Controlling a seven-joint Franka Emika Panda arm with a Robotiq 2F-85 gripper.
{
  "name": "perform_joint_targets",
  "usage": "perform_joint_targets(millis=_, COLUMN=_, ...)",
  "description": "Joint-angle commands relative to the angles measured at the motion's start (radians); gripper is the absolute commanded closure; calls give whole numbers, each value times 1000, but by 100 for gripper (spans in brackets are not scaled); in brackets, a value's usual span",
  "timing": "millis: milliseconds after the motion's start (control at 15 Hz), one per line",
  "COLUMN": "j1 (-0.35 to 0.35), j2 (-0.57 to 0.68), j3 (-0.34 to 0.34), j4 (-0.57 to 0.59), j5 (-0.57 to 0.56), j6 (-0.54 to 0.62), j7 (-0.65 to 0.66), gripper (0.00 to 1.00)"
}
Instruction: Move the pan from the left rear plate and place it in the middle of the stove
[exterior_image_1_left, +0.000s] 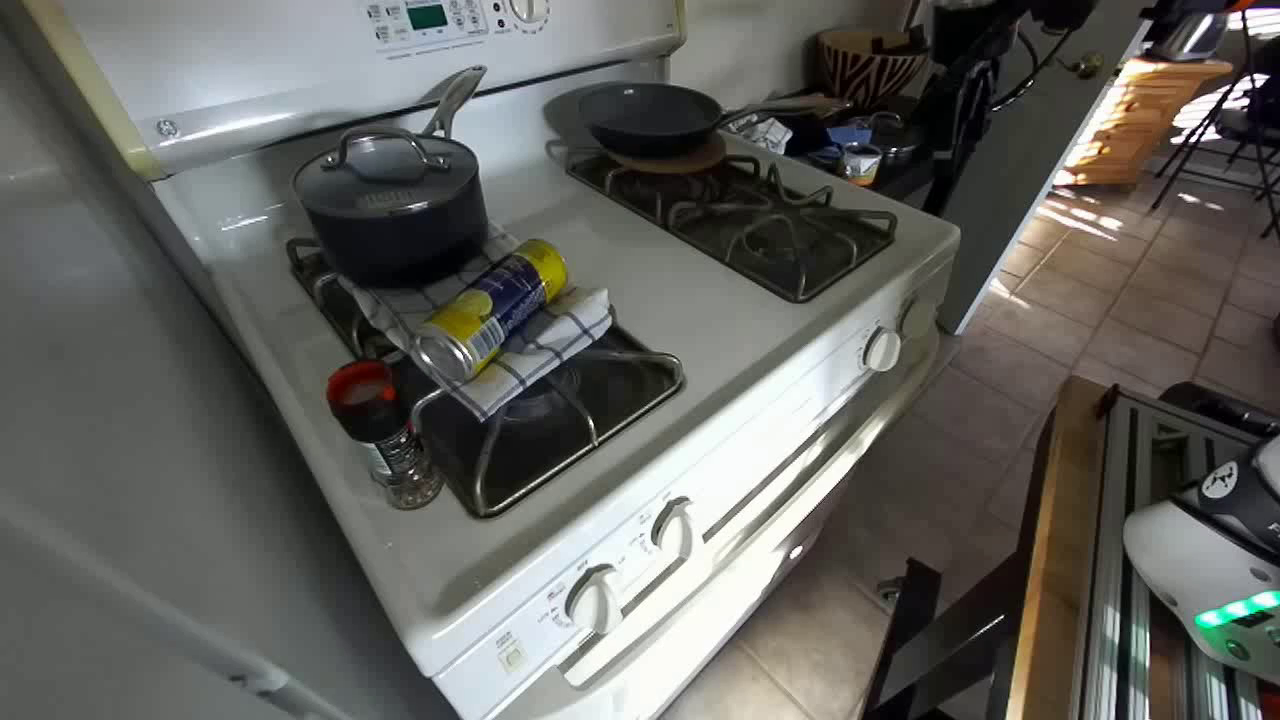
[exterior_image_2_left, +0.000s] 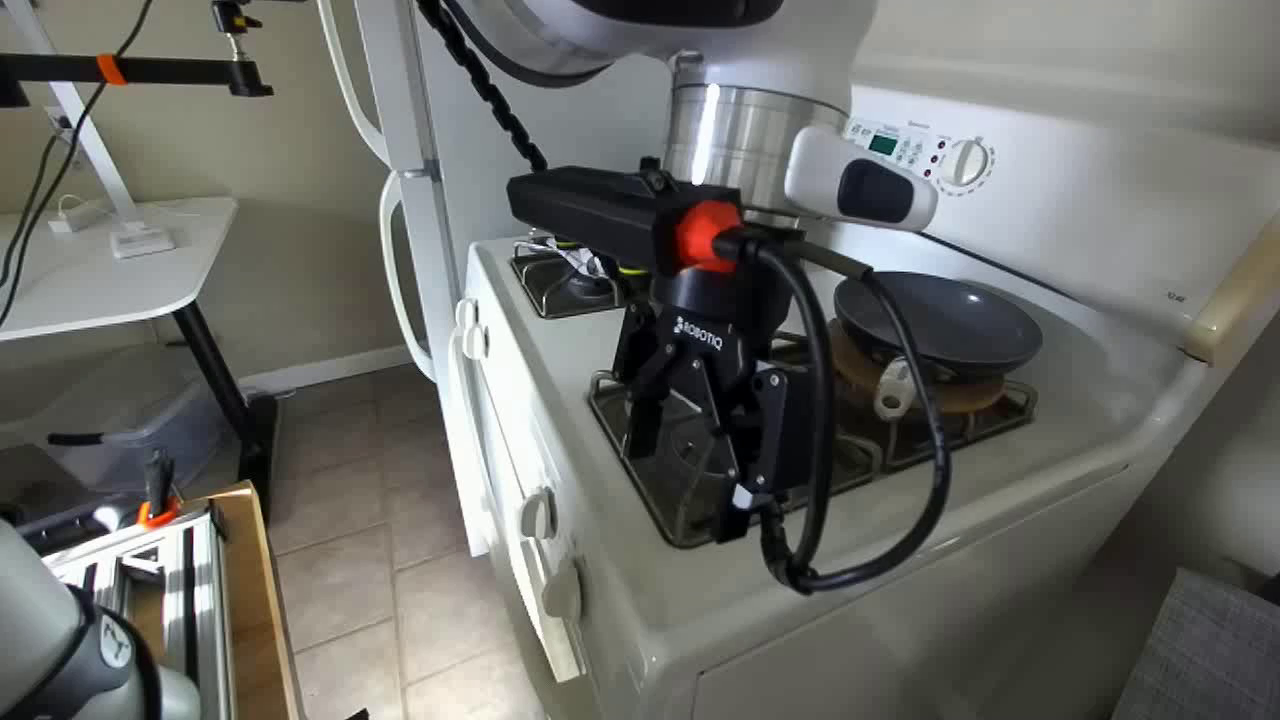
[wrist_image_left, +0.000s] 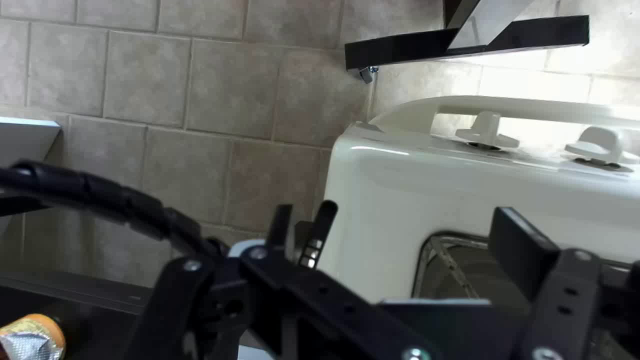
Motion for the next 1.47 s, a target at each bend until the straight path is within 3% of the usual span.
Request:
perform_joint_targets(millis=0, j1=7, j2=0, j3=-6, j4=2, j5=-1, j6=-3, j7=1, gripper=0)
perform_joint_targets(millis=400, j1=2, j2=-47, j3=-8, j4=61, j5=-9, j6=31, j7=34, gripper=0)
perform_joint_targets(millis=600, j1=1, j2=-60, j3=-8, j4=100, j5=-56, j6=132, j7=9, gripper=0)
perform_joint_targets(millis=800, j1=8, j2=-59, j3=-31, j4=140, j5=-65, j6=243, j7=-127, gripper=0)
perform_joint_targets(millis=1000, j1=27, j2=-45, j3=-81, j4=199, j5=37, j6=317, j7=-355, gripper=0)
perform_joint_targets(millis=1133, j1=56, j2=-7, j3=-122, j4=246, j5=180, j6=327, j7=-510, gripper=0)
perform_joint_targets(millis=1200, j1=23, j2=-45, j3=-83, j4=205, j5=83, j6=315, j7=-391, gripper=0)
perform_joint_targets(millis=1400, j1=23, j2=-40, j3=-89, j4=215, j5=96, j6=315, j7=-414, gripper=0)
